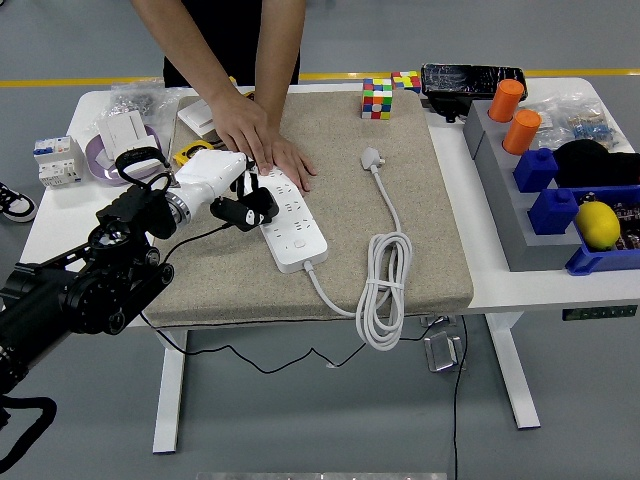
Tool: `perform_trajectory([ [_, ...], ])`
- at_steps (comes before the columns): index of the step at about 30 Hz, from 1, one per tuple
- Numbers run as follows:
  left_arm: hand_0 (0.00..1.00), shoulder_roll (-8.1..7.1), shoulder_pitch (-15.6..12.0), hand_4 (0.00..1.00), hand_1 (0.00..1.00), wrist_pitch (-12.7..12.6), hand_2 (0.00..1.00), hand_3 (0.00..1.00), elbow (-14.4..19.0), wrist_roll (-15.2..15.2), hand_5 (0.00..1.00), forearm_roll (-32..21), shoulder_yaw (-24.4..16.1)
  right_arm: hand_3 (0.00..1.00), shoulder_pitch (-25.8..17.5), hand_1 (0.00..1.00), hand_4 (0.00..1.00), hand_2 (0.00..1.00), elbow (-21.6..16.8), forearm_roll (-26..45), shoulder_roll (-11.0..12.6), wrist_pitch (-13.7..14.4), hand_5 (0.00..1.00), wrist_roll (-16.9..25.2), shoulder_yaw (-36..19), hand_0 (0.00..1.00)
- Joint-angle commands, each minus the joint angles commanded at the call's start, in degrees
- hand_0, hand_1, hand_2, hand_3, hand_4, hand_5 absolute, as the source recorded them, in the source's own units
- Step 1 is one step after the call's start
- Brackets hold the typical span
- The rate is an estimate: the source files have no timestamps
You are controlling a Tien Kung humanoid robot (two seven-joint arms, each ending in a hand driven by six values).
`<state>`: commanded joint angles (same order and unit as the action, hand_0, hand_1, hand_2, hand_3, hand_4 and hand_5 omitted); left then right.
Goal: Pick up the plug,place it near the board,insert it into the board,press the button
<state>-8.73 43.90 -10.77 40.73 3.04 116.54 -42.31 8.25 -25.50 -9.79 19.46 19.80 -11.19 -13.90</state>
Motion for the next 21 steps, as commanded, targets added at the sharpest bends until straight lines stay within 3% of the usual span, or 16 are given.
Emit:
perform_trajectory([
  [21, 0.429, 0.37, 0.69, 0.566, 0.455, -0.03, 0.332, 0.341, -1.59, 0.16, 0.145, 0.32, 1.44, 0.816, 0.28, 0.81, 0.998, 0.78, 0.06, 0.15, -0.11, 0.02, 0.998, 0.05, -0.19, 0.895],
])
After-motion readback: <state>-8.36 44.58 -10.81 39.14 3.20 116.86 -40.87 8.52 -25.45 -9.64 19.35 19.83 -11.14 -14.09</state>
